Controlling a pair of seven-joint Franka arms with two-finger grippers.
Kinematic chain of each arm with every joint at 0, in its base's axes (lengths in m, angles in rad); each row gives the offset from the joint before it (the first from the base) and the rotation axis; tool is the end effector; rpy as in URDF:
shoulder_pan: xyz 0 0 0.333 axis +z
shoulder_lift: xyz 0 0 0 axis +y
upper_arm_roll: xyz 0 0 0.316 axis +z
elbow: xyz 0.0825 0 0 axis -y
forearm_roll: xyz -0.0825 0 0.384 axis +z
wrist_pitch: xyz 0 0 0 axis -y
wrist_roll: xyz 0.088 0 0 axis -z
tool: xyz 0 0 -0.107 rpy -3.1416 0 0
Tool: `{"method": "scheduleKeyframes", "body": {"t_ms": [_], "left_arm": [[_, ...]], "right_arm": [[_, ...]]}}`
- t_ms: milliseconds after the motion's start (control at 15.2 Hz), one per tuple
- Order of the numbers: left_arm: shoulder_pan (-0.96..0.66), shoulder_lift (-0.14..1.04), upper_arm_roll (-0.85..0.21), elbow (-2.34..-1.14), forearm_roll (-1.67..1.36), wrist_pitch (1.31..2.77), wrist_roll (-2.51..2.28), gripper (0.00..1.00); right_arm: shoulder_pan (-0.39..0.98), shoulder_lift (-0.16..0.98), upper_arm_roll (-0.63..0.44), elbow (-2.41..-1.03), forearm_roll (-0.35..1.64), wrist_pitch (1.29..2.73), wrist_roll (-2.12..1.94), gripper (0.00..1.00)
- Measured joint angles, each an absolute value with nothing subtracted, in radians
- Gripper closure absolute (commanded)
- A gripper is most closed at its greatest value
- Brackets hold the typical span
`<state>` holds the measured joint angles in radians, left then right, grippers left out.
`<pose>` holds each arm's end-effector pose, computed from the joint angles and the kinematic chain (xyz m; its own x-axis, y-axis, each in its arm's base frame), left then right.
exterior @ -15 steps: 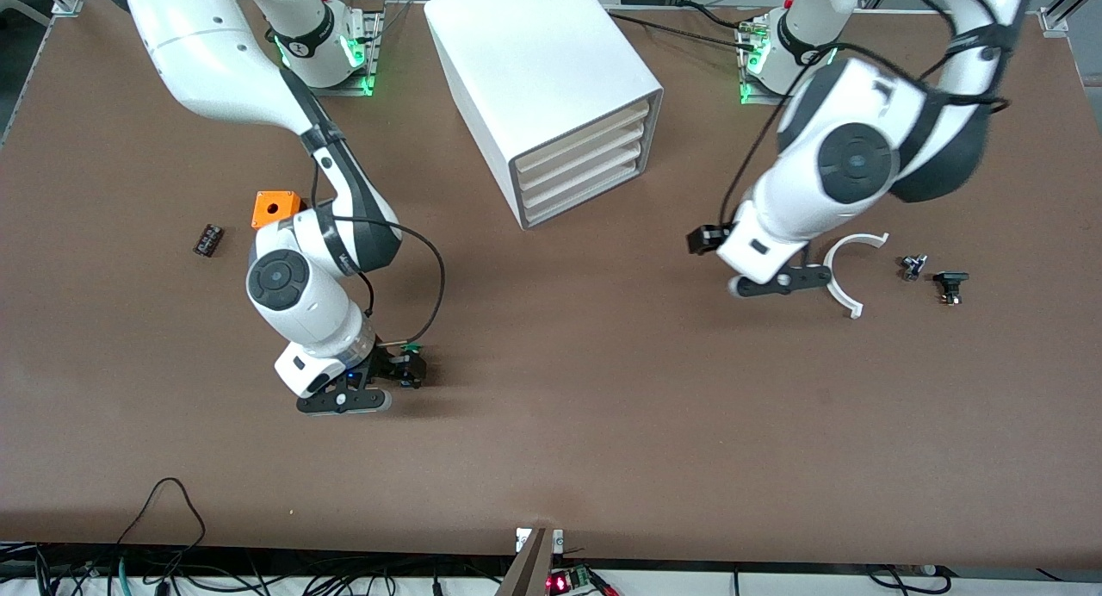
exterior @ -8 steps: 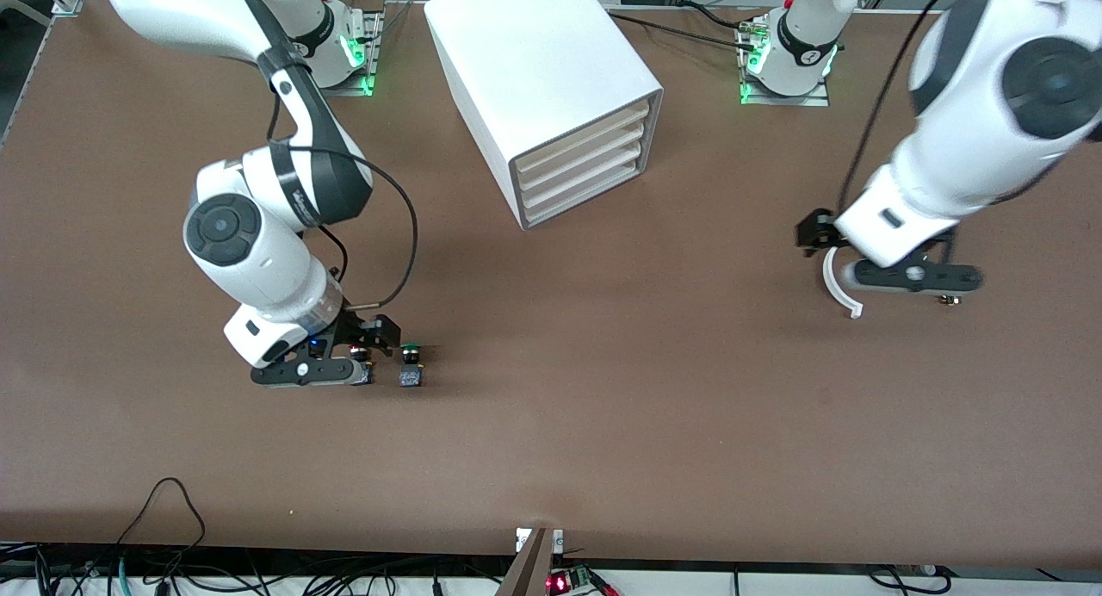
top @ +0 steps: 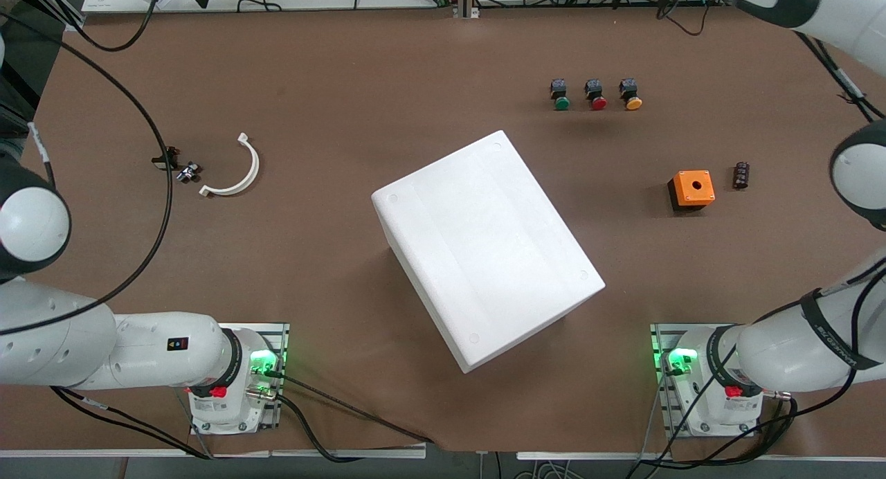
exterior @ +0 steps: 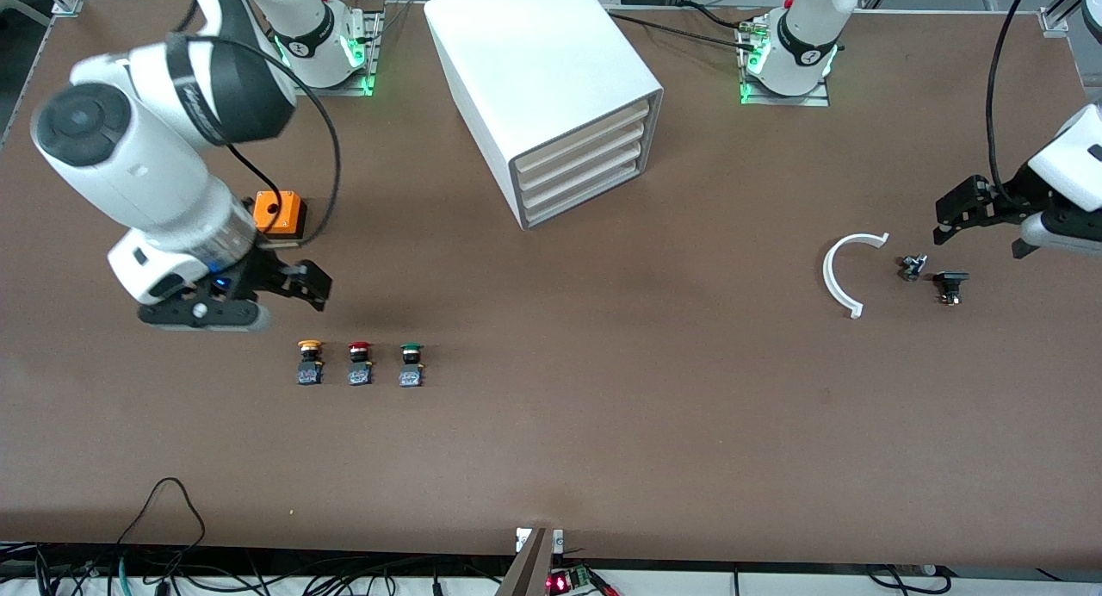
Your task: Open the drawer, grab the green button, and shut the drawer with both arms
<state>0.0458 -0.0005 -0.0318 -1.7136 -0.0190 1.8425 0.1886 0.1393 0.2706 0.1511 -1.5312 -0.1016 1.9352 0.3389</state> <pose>0.5752 0.0065 0.5815 0.9770 -0.1688 0.1302 -0.1695 -0.9855 -0.0057 0.6352 0.1712 0.5153 0.9888 -0.0259 0.1473 -0.0277 -0.9996 0.0103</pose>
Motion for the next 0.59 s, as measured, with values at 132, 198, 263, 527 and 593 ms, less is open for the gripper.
{"method": "scheduleKeyframes", "body": {"t_ms": [132, 198, 263, 527, 593], "left_arm": [[-0.002, -0.03, 0.022, -1.763, -0.019, 1.857, 0.188, 0.0], [-0.018, -0.036, 0.036, -1.772, -0.019, 1.854, 0.188, 0.0], [-0.024, -0.038, 0.04, -1.775, -0.019, 1.837, 0.188, 0.0], [-0.036, -0.039, 0.04, -1.756, -0.019, 1.756, 0.188, 0.0], [-0.036, -0.039, 0.04, -1.753, -0.019, 1.752, 0.188, 0.0]], "right_arm": [[0.115, 0.192, 0.157, -1.596, -0.102, 1.935, 0.322, 0.0], [0.105, 0.157, 0.158, -1.624, -0.102, 1.932, 0.3, 0.0], [0.097, 0.127, 0.158, -1.647, -0.102, 1.92, 0.283, 0.0], [0.082, 0.057, 0.143, -1.679, -0.085, 1.848, 0.253, 0.0], [0.081, 0.046, 0.129, -1.679, -0.069, 1.832, 0.24, 0.0]]}}
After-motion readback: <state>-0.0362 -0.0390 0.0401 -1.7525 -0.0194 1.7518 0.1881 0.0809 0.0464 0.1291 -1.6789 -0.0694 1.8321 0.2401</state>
